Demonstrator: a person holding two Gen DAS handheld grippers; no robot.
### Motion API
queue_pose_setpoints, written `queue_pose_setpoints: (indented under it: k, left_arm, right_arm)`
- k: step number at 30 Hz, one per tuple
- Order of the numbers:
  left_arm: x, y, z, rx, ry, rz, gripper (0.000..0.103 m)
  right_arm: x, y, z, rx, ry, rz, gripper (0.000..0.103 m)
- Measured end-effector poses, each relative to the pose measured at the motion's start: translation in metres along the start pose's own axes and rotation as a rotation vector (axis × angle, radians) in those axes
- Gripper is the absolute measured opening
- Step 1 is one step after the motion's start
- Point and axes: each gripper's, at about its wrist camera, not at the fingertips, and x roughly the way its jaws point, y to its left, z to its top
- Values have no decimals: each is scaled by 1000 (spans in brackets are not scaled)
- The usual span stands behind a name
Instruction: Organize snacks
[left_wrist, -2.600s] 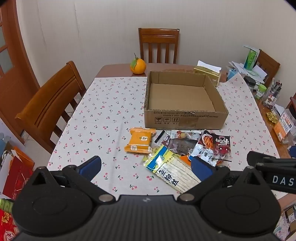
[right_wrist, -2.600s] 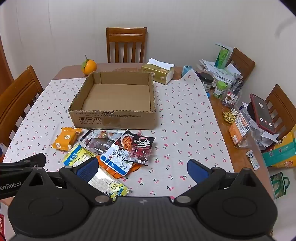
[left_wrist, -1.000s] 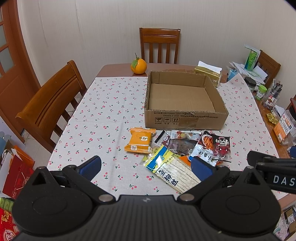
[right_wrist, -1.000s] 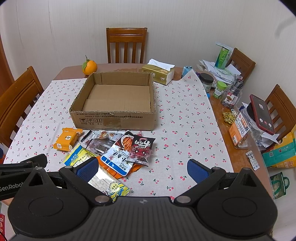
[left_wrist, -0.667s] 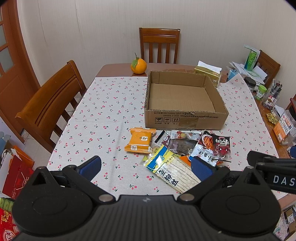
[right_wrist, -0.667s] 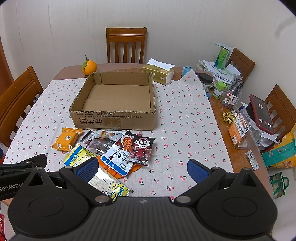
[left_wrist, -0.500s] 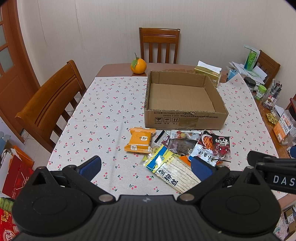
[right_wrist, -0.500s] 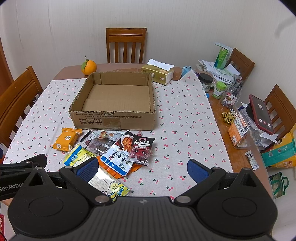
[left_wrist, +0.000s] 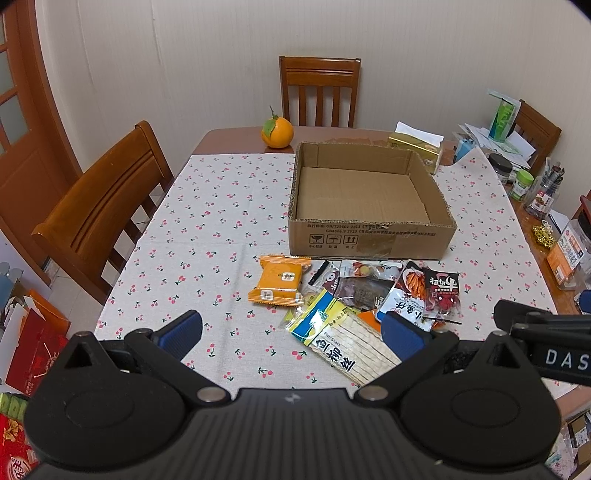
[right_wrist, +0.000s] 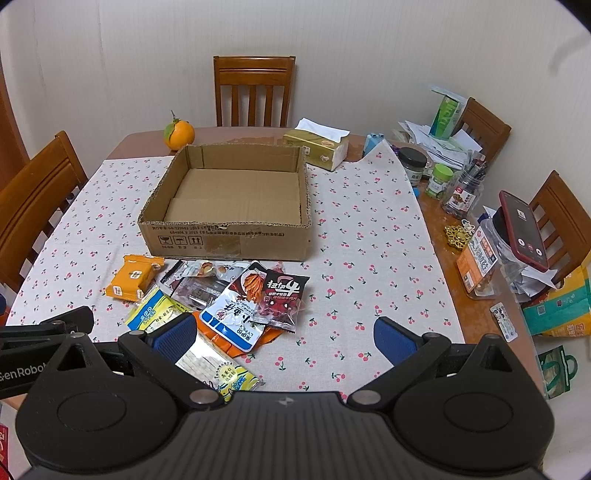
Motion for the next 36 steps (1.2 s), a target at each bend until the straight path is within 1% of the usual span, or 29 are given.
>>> queue_pose_setpoints:
  k: [9,13,21,23,25,27,28,31,36]
  left_arm:
    - [4,-5,0,-6,10,-12,102]
    - [5,-10,-2,8,-4,0,102]
    - [8,-14,-6,-5,-48,30,102]
    - [9,-12,-6,-16,-46,13,102]
    - [9,-7,-8,-58,-45,-23,102]
    - [11,-3,-8,-96,-34,-40,102]
    - [12,-3,-8,-101,-30,-36,102]
    - [13,-2,-9,-87,-54,-7,102]
    - [23,5,-13,-70,-91,2,102]
  right_arm:
    - [5,-4,1,-21,-14,27,103]
    - [7,-8,1,-44,-31,49,103]
    - [19,-16,1,-109,-68,111,103]
    - [24,-21,-1,-120,-74,131,103]
    - [29,-26,-3,-129,-80,145,103]
    - [33,-33,-4,-129,-82,161,103]
    - [36,-37,-5,-127,-85,173,103]
    - [42,-44,-7,-122,-89,185,103]
    - [52,-50,-10,-126,-99,209,103]
